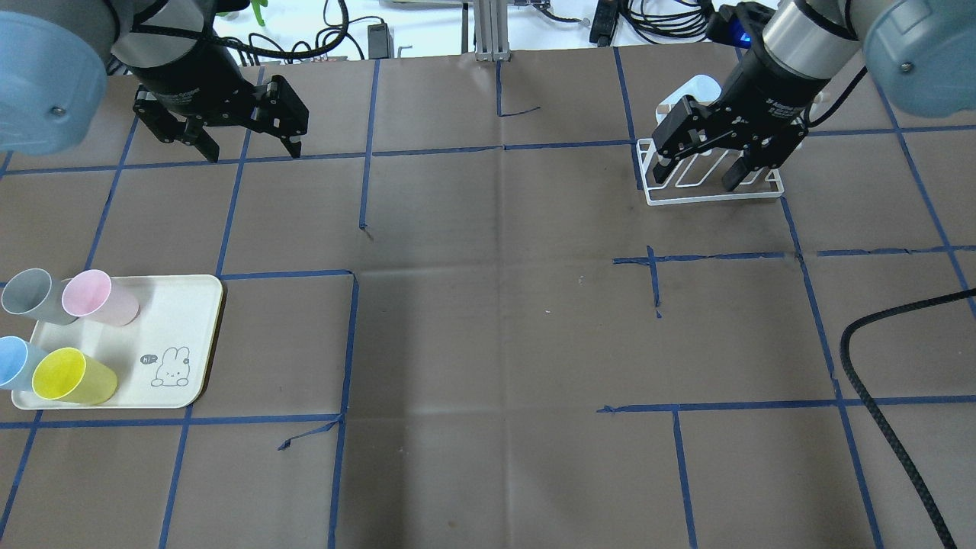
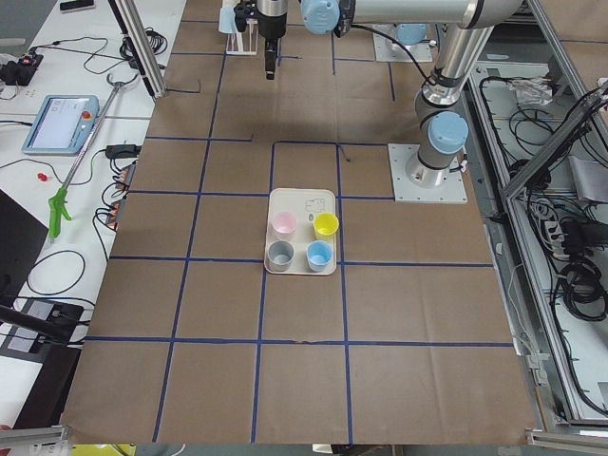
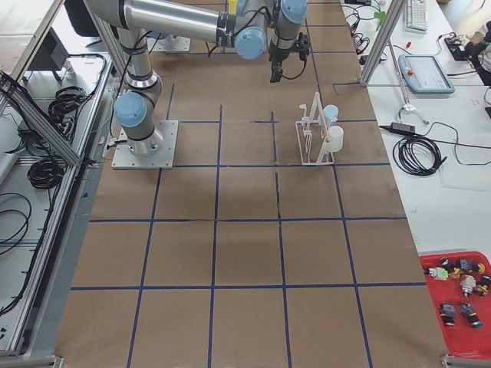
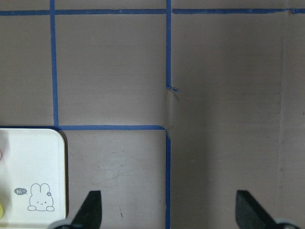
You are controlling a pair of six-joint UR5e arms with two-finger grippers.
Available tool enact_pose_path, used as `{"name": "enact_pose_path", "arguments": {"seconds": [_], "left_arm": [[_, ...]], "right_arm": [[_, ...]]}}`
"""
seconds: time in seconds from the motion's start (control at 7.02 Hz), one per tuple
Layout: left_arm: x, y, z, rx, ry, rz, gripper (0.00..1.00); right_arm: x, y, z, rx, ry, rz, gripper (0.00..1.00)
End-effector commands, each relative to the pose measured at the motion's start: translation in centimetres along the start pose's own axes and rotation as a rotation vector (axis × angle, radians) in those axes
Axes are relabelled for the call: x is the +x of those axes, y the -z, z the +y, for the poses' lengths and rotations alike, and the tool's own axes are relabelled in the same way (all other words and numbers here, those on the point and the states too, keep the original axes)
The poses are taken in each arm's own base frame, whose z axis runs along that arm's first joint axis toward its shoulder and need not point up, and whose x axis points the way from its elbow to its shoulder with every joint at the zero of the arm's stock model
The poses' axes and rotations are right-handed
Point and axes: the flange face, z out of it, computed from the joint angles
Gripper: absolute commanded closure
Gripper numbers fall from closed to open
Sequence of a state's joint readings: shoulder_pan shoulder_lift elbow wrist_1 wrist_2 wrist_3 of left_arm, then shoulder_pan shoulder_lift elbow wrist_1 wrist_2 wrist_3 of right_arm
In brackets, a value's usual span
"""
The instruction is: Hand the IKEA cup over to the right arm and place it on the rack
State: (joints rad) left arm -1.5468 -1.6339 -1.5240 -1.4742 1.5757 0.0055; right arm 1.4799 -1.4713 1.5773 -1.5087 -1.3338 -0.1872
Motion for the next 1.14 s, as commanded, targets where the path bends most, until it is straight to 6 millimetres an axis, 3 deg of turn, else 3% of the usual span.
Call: {"name": "enact_pose_path", "arguments": {"seconds": [0.0,0.28,0.43,0.71,1.0], "left_arm": [[0.1,0.0,0.0,-0.001,0.008,0.005,0.01],[0.1,0.0,0.0,0.001,0.008,0.007,0.01],[0.1,0.0,0.0,0.001,0.008,0.007,0.01],[0.1,0.0,0.0,-0.001,0.008,0.007,0.00],[0.1,0.0,0.0,-0.001,0.008,0.008,0.00]], "right_arm": [[-2.7,1.7,3.8,-0.035,0.015,0.192,0.00],[-4.0,5.0,7.6,0.043,0.018,0.207,0.00],[-4.2,5.2,9.1,0.036,0.015,0.206,0.00],[-3.6,2.7,9.2,-0.011,-0.004,0.202,0.00],[-3.3,1.9,8.9,-0.018,-0.017,0.226,0.00]]}}
